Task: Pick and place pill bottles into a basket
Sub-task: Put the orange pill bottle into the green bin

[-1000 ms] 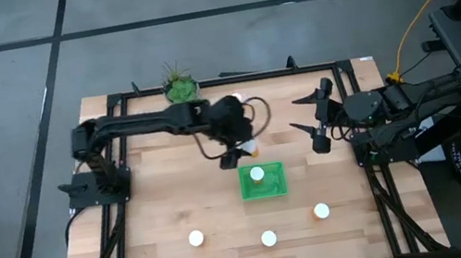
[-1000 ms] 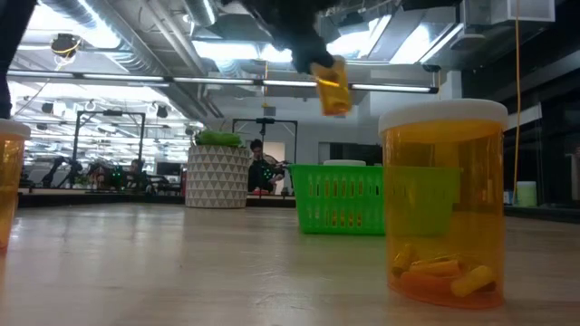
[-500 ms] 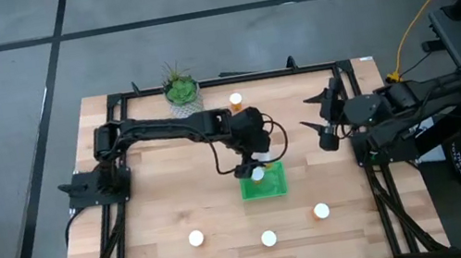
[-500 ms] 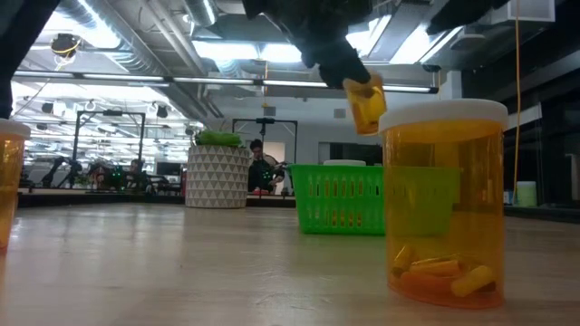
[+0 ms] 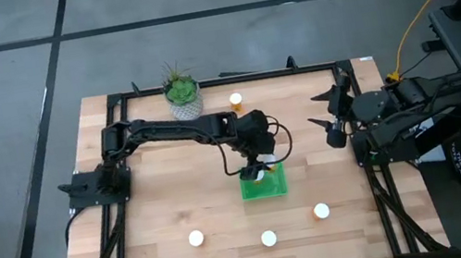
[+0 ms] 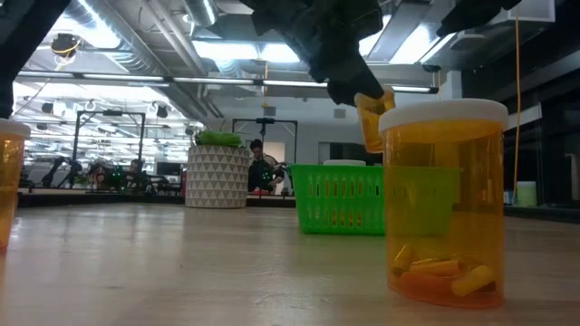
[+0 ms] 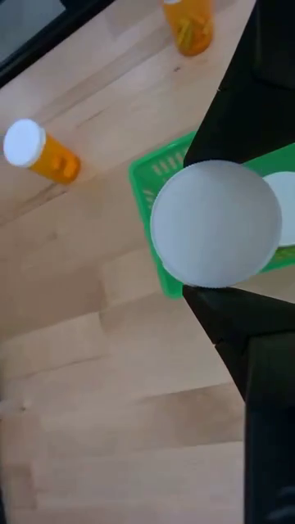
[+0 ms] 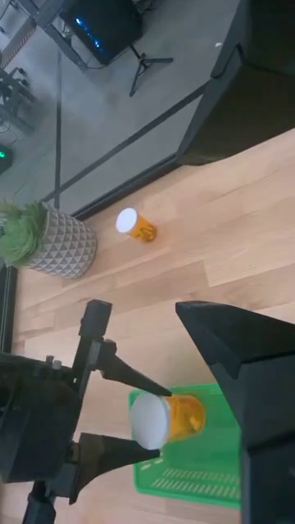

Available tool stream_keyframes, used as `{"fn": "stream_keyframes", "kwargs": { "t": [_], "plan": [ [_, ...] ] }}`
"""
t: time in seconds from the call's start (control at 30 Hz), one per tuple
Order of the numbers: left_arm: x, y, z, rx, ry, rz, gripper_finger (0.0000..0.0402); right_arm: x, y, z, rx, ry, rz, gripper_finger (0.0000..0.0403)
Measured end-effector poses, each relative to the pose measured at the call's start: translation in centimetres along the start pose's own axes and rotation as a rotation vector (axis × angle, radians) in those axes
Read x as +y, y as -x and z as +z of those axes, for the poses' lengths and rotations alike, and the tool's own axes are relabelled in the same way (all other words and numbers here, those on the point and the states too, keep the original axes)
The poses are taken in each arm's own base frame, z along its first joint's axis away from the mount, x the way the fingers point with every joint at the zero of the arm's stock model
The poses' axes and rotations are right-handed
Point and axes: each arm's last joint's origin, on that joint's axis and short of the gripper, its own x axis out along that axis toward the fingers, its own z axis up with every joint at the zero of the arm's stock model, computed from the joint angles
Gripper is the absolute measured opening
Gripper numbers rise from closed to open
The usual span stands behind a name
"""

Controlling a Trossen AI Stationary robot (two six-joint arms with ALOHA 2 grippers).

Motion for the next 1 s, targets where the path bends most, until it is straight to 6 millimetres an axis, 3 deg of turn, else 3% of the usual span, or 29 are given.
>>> {"fn": "stream_keyframes", "kwargs": {
  "t": [1.0],
  "plan": [
    [0.7,-5.0,-2.2,0.035,0.017,-0.084,0.023,0.0,0.0,-0.1,0.006,0.0,0.008,0.0287]
  ]
}}
